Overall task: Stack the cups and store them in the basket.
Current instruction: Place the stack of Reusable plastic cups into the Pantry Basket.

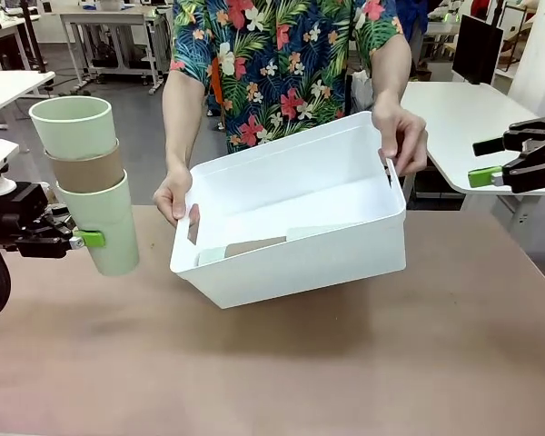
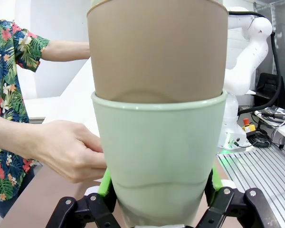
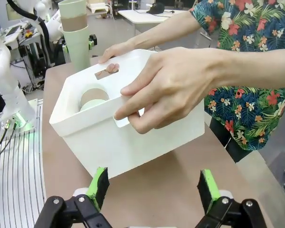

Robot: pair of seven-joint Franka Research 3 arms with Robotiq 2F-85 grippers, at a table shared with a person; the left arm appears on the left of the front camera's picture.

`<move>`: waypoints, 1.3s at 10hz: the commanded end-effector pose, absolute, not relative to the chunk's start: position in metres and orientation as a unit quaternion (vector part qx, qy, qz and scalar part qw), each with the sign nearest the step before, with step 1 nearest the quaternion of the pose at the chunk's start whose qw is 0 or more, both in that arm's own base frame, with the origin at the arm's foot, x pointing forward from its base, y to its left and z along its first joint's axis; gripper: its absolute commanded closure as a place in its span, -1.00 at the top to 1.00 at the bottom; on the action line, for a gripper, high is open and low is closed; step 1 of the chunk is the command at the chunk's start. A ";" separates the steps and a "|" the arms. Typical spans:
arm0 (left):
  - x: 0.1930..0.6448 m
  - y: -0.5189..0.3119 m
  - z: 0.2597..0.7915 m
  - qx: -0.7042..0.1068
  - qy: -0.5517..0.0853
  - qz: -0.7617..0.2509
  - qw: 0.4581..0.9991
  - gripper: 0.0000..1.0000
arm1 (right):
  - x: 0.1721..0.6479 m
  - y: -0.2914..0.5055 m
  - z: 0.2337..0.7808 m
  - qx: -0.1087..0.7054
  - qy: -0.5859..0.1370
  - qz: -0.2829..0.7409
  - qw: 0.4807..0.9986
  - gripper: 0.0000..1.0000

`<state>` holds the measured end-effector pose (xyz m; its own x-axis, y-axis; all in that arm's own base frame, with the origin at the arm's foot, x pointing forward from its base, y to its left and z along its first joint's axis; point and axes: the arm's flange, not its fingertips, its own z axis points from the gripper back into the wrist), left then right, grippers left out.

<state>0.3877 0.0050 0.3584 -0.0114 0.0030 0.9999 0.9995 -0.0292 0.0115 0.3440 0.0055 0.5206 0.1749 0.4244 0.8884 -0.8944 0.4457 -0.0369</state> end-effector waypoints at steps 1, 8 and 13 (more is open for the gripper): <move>0.387 0.004 0.363 -0.505 -0.499 -0.512 0.484 0.74 | 0.347 0.007 0.523 0.267 -0.459 0.453 0.716 1.00; 0.370 -0.053 0.480 -0.423 -0.486 -0.505 0.575 0.74 | 0.347 0.007 0.523 0.267 -0.459 0.453 0.716 1.00; 0.360 -0.138 0.533 -0.325 -0.454 -0.536 0.633 0.74 | 0.347 0.007 0.523 0.267 -0.459 0.453 0.716 1.00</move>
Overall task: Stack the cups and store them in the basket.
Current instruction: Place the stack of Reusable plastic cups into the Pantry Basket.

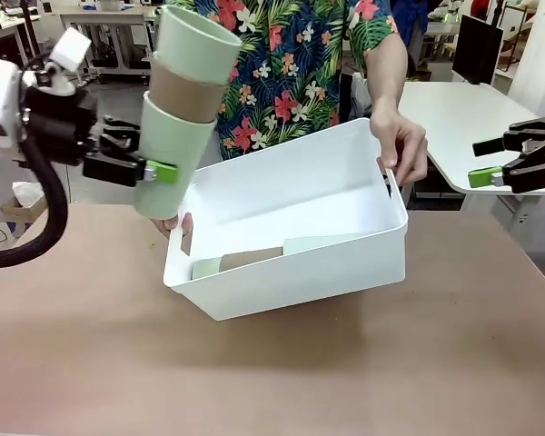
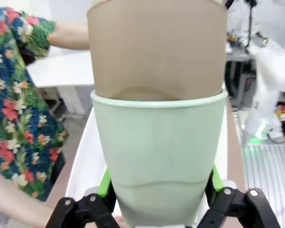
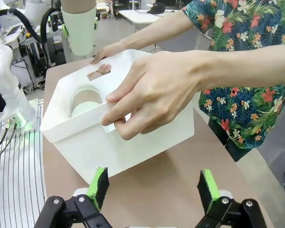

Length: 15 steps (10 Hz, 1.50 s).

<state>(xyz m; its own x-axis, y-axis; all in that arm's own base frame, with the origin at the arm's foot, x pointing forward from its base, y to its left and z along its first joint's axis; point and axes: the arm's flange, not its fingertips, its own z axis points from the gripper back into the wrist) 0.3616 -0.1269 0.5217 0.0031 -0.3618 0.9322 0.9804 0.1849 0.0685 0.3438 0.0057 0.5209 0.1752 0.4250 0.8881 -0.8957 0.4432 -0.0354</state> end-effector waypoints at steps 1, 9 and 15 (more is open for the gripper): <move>0.357 -0.153 0.538 -0.310 -0.447 -0.545 0.638 0.74 | 0.347 0.007 0.523 0.267 -0.459 0.453 0.716 1.00; 0.363 -0.244 0.503 -0.175 -0.426 -0.580 0.672 0.74 | 0.347 0.007 0.523 0.267 -0.459 0.453 0.716 1.00; 0.382 -0.277 0.468 -0.135 -0.398 -0.588 0.691 0.74 | 0.347 0.007 0.523 0.267 -0.459 0.453 0.716 1.00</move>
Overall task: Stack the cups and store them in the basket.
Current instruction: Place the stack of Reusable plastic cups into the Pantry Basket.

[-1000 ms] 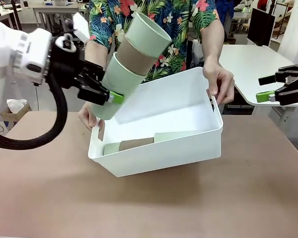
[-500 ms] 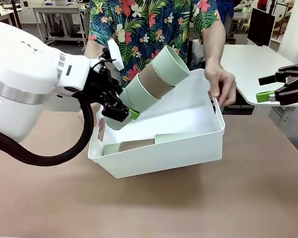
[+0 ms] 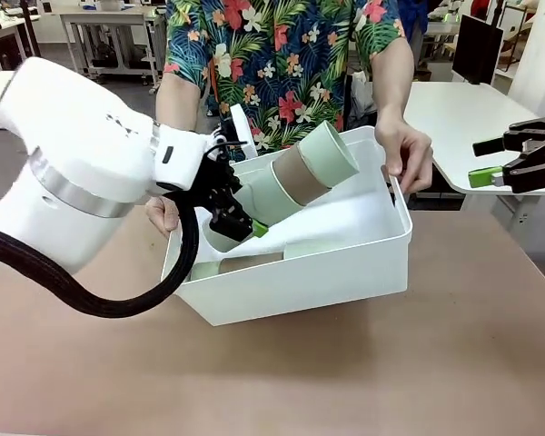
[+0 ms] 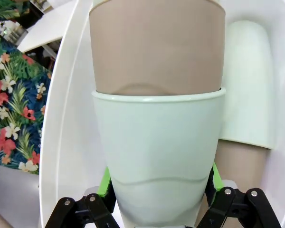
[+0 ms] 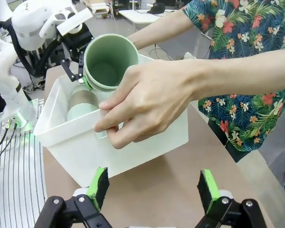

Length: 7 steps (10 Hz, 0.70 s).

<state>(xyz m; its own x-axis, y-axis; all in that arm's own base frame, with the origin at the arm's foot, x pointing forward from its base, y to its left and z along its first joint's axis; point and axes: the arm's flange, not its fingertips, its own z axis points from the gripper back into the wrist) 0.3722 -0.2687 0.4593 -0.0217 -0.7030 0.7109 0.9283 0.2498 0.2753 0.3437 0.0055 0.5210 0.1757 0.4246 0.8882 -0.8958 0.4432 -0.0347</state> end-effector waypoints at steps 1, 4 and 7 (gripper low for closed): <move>0.390 -0.283 0.464 -0.127 -0.399 -0.586 0.693 0.74 | 0.347 0.007 0.523 0.267 -0.459 0.453 0.716 1.00; 0.412 -0.295 0.452 -0.104 -0.382 -0.582 0.710 0.74 | 0.347 0.007 0.523 0.267 -0.459 0.453 0.716 1.00; 0.427 -0.302 0.439 -0.083 -0.360 -0.585 0.721 0.74 | 0.347 0.007 0.523 0.267 -0.459 0.453 0.716 1.00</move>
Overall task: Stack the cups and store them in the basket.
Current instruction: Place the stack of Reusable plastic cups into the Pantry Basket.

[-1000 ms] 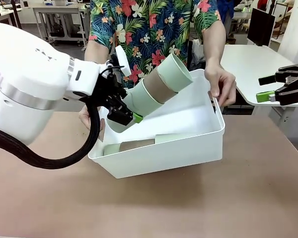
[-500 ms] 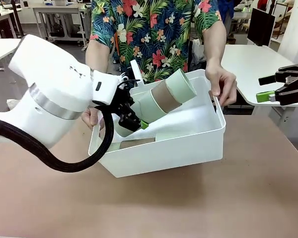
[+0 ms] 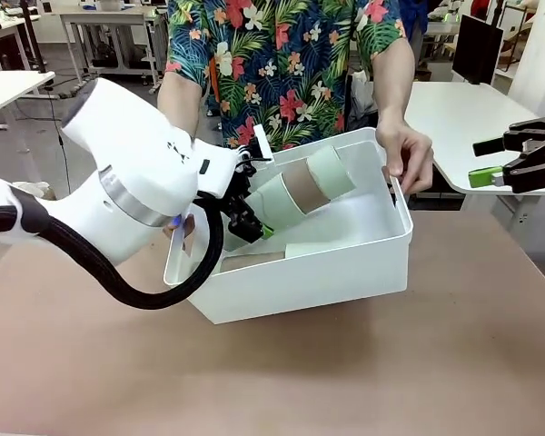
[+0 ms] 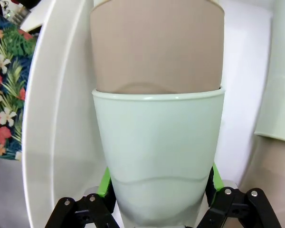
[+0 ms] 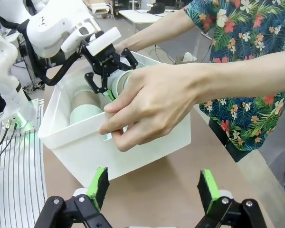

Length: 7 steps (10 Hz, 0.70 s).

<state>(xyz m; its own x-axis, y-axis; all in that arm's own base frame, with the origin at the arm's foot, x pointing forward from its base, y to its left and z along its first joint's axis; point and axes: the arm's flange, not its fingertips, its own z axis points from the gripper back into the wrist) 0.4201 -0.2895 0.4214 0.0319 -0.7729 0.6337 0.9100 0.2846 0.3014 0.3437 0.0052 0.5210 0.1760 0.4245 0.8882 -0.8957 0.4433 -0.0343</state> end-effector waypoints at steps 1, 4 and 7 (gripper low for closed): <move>0.429 -0.304 0.434 -0.079 -0.354 -0.587 0.724 0.74 | 0.347 0.007 0.523 0.267 -0.459 0.453 0.716 1.00; 0.433 -0.317 0.417 -0.069 -0.328 -0.599 0.727 0.74 | 0.347 0.007 0.523 0.267 -0.459 0.453 0.716 1.00; 0.434 -0.324 0.416 -0.069 -0.327 -0.606 0.722 0.74 | 0.347 0.007 0.523 0.267 -0.459 0.453 0.716 1.00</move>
<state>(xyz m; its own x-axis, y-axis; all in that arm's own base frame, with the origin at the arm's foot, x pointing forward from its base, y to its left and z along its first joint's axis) 0.4305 -0.3095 0.4027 0.0424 -0.8295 0.5569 0.9234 0.2453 0.2951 0.3436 0.0052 0.5210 0.1761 0.4245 0.8881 -0.8958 0.4432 -0.0342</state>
